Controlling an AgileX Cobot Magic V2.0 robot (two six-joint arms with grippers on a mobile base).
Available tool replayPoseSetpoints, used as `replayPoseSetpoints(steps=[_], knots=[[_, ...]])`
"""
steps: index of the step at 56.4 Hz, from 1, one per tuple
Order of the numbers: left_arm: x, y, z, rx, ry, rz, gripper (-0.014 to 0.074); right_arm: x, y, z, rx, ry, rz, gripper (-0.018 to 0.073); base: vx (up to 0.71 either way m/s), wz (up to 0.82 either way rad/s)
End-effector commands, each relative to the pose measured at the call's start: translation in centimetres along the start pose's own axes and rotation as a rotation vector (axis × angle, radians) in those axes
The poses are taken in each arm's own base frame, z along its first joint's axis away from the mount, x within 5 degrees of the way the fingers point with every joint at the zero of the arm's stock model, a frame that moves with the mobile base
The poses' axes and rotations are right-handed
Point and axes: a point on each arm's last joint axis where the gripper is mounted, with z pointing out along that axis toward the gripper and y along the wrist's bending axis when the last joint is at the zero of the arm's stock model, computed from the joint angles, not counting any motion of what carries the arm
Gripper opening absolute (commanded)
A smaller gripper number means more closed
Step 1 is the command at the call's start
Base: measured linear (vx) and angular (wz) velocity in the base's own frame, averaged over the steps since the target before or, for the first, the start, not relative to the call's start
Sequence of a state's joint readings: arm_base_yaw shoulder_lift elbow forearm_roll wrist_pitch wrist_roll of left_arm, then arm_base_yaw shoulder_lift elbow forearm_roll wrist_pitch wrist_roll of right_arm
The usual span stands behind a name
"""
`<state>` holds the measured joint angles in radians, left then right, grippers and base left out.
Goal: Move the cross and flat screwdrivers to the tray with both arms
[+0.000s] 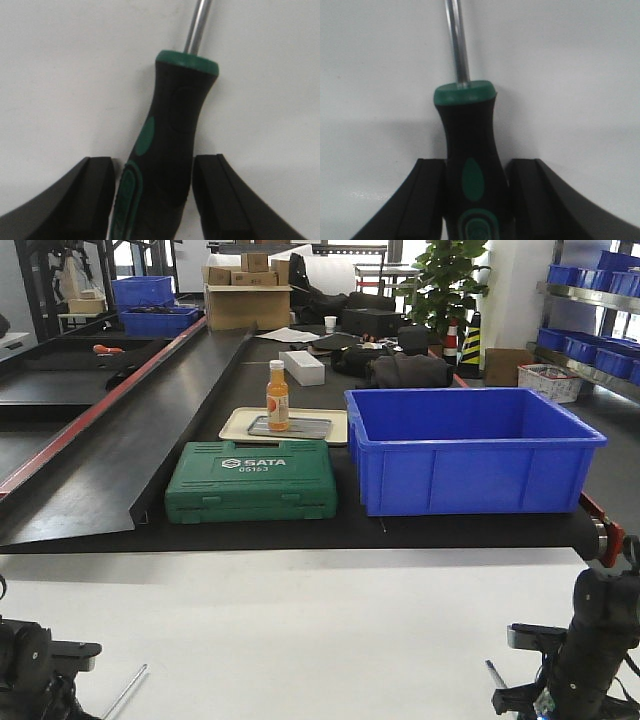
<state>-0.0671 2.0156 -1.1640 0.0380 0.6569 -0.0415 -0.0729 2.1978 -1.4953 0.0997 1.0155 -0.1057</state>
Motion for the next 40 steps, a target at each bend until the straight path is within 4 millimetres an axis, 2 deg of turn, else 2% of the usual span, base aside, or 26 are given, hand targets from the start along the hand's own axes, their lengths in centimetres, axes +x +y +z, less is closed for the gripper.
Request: replayPoseSetpoints(steps=[1,10,18,30,40], knots=[[-0.2,-0.2,0.0,-0.005,-0.006,0.017,0.0432,-0.2,0.4,-2.3,-0.011,-0.06,-0.01,-0.0009,0.0,0.0],[0.2,-0.2,0.6,-0.007,0.04,0.024,0.0254,-0.2,0.4,-2.3,-0.011,-0.063,-0.01,-0.0009,0.0,0.0],[0.3,-0.2,0.9,-0.007,0.059,0.058,-0.0013,-0.2,0.4,-2.3,-0.011,-0.065,-0.009,-0.0009,0.0,0.0],[0.3,-0.2,0.6,-0.005,0.05,0.055,-0.0008,-0.3,0.3,-2.3,-0.01,-0.074,-0.009,-0.0009,0.0,0.0],[-0.4,-0.2,-1.7,0.0,-0.047,0.048,-0.0005,-0.4,0.5,-2.6,-0.021,-0.088,-0.009,-0.0009,0.0,0.0]])
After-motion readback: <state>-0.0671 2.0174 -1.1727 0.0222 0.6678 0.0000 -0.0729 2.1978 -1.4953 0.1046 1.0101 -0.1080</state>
